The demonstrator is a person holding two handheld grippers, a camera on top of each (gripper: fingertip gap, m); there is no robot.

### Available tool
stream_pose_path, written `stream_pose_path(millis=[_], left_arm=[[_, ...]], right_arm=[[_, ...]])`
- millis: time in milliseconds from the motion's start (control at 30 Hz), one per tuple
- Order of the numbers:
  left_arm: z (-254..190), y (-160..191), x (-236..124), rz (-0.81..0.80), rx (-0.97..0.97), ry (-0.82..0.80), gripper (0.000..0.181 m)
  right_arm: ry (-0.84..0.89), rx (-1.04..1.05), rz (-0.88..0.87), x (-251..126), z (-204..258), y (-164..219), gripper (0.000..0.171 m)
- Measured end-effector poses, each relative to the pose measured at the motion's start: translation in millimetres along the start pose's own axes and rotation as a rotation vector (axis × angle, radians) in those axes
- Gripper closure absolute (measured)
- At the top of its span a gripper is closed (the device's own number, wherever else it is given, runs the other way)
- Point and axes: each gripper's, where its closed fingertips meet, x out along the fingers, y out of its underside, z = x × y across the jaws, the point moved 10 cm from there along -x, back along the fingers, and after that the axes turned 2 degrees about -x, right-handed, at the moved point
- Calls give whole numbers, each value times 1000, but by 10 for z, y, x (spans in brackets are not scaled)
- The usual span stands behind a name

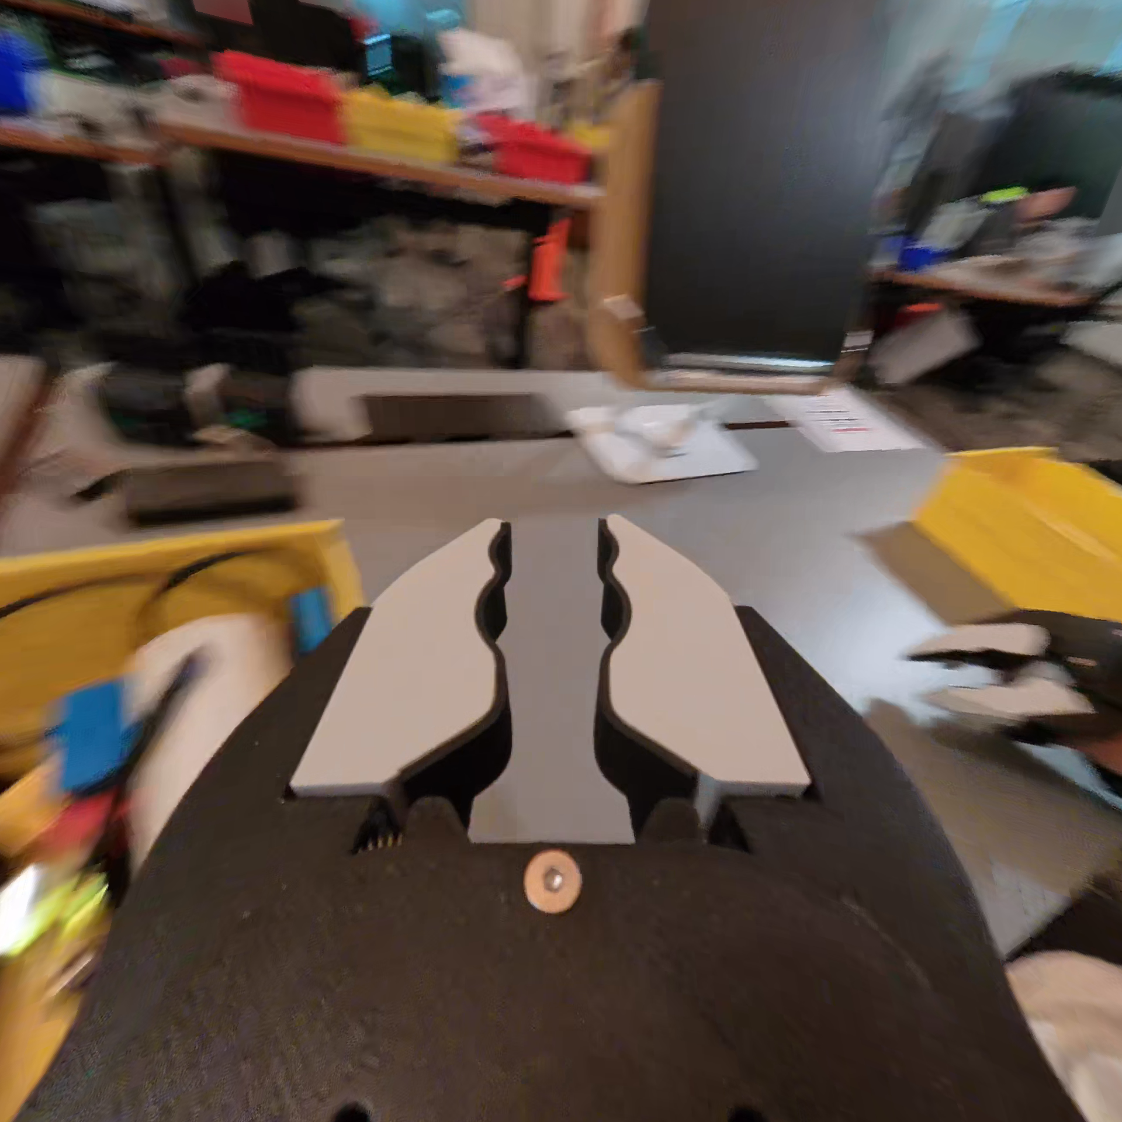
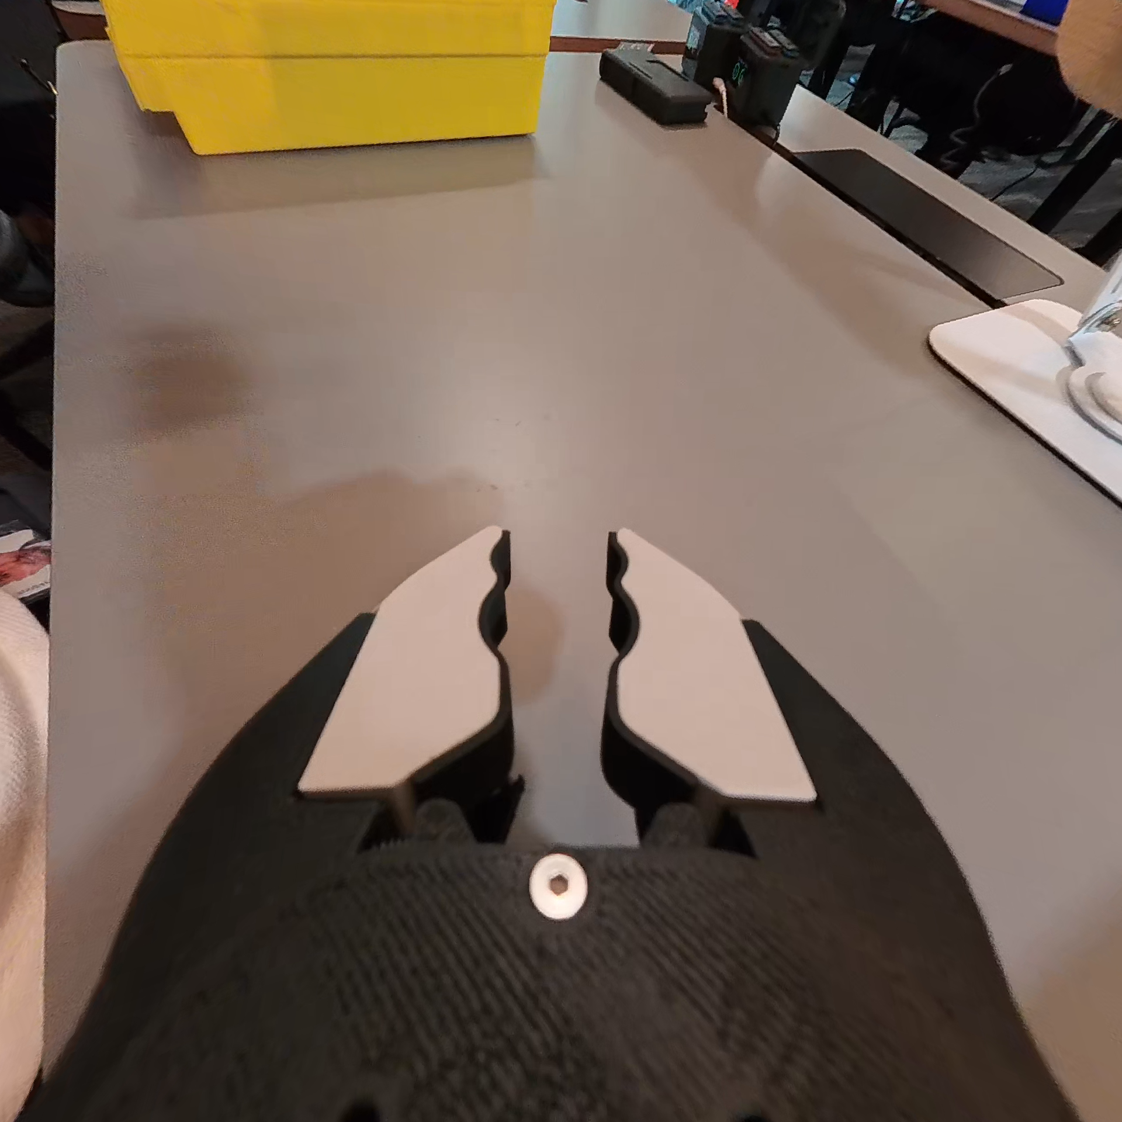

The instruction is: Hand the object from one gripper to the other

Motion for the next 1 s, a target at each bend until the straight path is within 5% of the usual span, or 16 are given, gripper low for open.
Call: stream_pose_path(millis=[200,567,1000], left_arm=[[1148,423,-628,204,-177,-424,154],[1662,1069,-438,553,-201,-514,166],[1765,1114,-304,627,-246,-502,162]], right_arm=[[8,-23,15,20,29,-4,141],[29,-77,58,77,72,5,142],[27,-67,59,78,64,7,143]])
